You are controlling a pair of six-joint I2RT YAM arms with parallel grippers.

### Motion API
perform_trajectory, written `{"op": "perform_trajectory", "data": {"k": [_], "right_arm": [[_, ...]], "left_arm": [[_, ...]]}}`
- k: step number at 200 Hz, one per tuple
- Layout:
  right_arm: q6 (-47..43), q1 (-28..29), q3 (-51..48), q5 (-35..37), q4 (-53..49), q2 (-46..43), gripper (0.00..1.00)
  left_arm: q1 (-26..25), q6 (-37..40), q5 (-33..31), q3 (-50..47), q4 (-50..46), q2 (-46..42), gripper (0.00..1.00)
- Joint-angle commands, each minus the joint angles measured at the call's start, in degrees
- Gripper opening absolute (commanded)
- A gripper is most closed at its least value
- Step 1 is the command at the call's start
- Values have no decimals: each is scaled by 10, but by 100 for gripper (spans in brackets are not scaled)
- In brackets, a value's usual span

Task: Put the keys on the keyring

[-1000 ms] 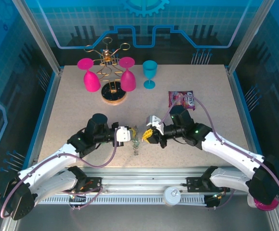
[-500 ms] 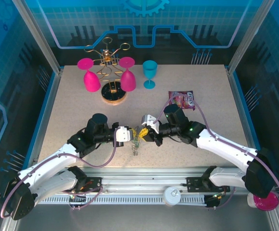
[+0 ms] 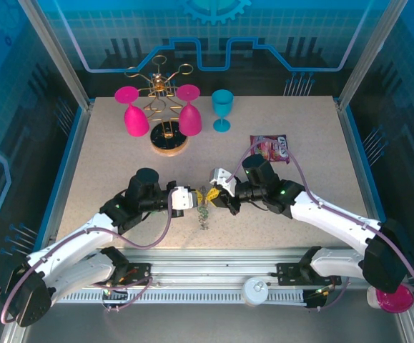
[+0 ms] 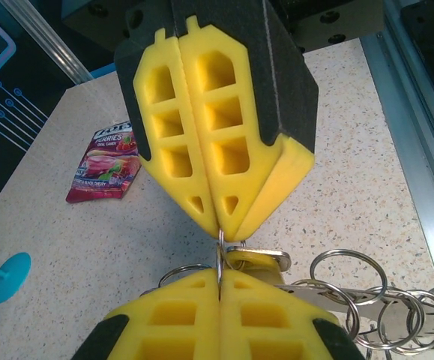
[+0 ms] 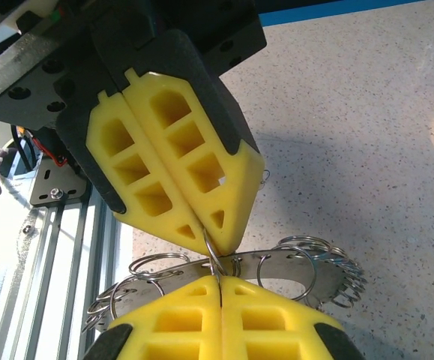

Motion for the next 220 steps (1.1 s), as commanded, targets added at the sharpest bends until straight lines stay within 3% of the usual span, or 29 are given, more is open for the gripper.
{"op": "perform_trajectory", "data": {"k": [1, 75, 220], "right_arm": [[19, 5, 18, 37, 25, 5, 0], [109, 5, 23, 87, 54, 18, 0], [143, 6, 72, 110, -13, 35, 0]], "left_arm": [[-2, -9, 34, -1, 22, -4, 0], [-2, -14, 20, 3, 31, -3, 0], [-3, 8, -6, -3, 48, -6, 0]]}}
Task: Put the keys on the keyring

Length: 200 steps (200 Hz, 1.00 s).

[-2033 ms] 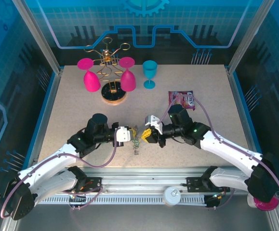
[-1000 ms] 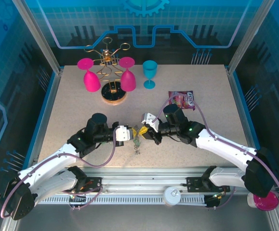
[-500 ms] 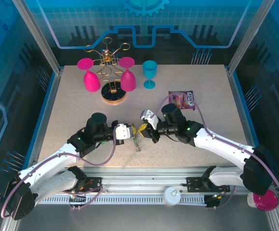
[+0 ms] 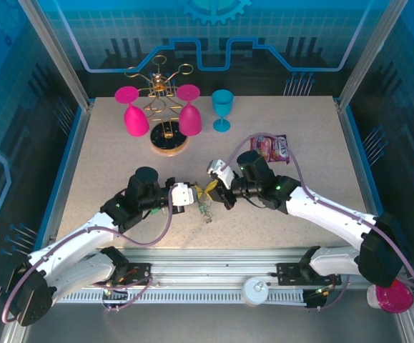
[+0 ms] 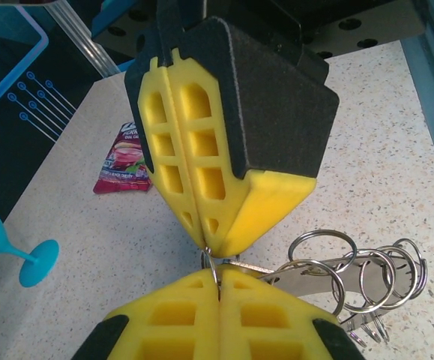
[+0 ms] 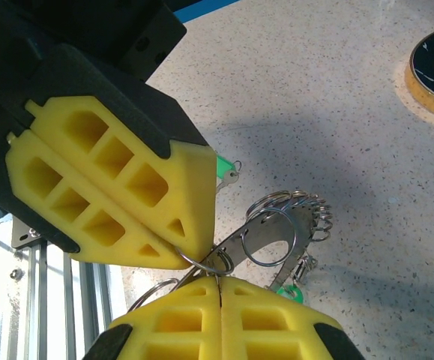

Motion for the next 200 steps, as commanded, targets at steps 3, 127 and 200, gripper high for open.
{"op": "perform_trajectory", "data": {"k": [3, 127, 200], "right_arm": [[30, -3, 28, 41, 11, 4, 0], [77, -25, 18, -28, 7, -9, 0], [73, -27, 25, -47, 9, -1, 0]], "left_arm": [[-7, 19, 26, -4, 24, -13, 0], [-9, 30, 8, -34, 70, -40, 0], [-8, 21, 20, -37, 84, -41, 0]]}}
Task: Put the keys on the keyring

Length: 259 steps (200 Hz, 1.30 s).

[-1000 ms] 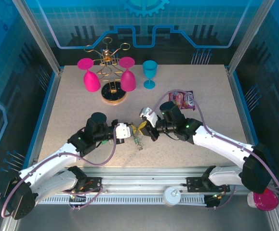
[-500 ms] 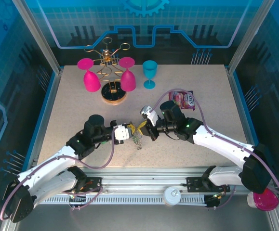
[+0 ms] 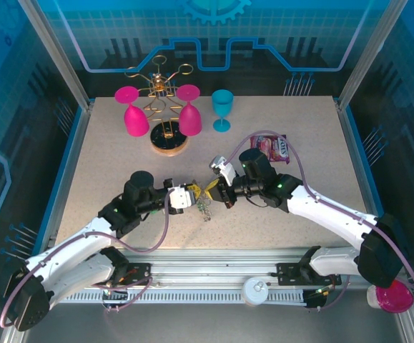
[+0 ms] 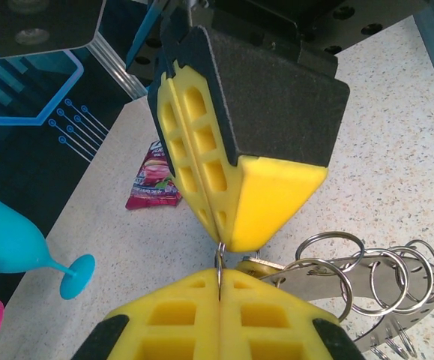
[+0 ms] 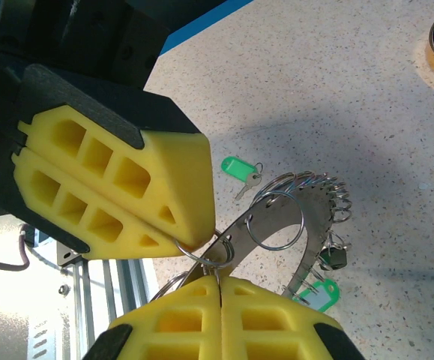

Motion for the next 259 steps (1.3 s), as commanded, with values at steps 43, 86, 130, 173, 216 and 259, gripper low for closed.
{"op": "perform_trajectory", "data": {"k": [43, 86, 130, 173, 216, 259], "right_arm": [[-2, -8, 26, -12, 37, 3, 0], [10, -7, 27, 5, 47, 12, 0], [12, -13, 7, 29, 39, 0, 0], [-9, -15, -5, 18, 52, -19, 30], [-110, -48, -81, -31, 126, -78, 44], [-233, -74, -108, -124, 162, -104, 43]], "left_arm": [[-7, -1, 35, -3, 28, -7, 0], [-6, -9, 34, -3, 33, -9, 0], [-7, -24, 26, -10, 51, -19, 0], [-7, -71, 28, -16, 86, -13, 0], [-7, -212, 41, -50, 194, 7, 0], [2, -275, 87, -75, 268, 26, 0]]}}
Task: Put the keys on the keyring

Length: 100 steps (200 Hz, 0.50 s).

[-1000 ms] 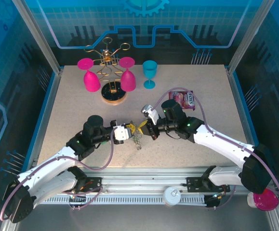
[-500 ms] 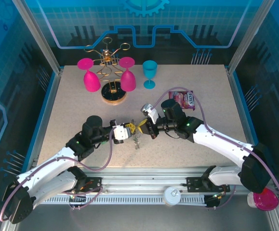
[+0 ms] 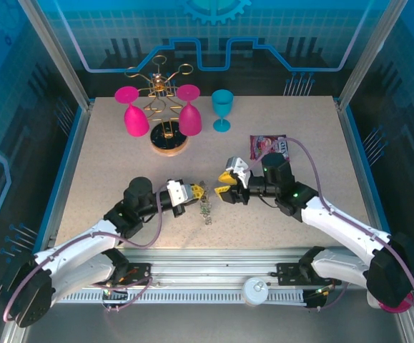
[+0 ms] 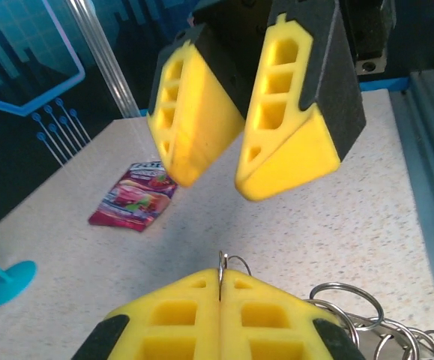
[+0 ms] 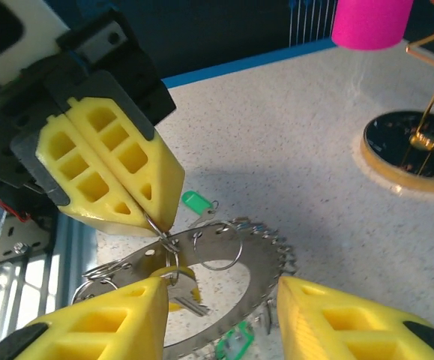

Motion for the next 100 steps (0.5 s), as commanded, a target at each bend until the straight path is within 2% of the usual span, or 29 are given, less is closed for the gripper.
{"op": "perform_trajectory", "data": {"k": [1, 29, 62, 100], "right_arm": [[-94, -5, 1, -74, 34, -12, 43], [-106, -4, 19, -120, 19, 5, 41], [-99, 3, 17, -105, 42, 22, 38], [-86, 16, 23, -124, 68, 43, 36]], "left_arm": [[6, -66, 52, -9, 94, 2, 0], [17, -93, 77, -17, 128, 10, 0], [22, -113, 98, -20, 150, 14, 0], [23, -122, 108, -19, 162, 19, 0]]}}
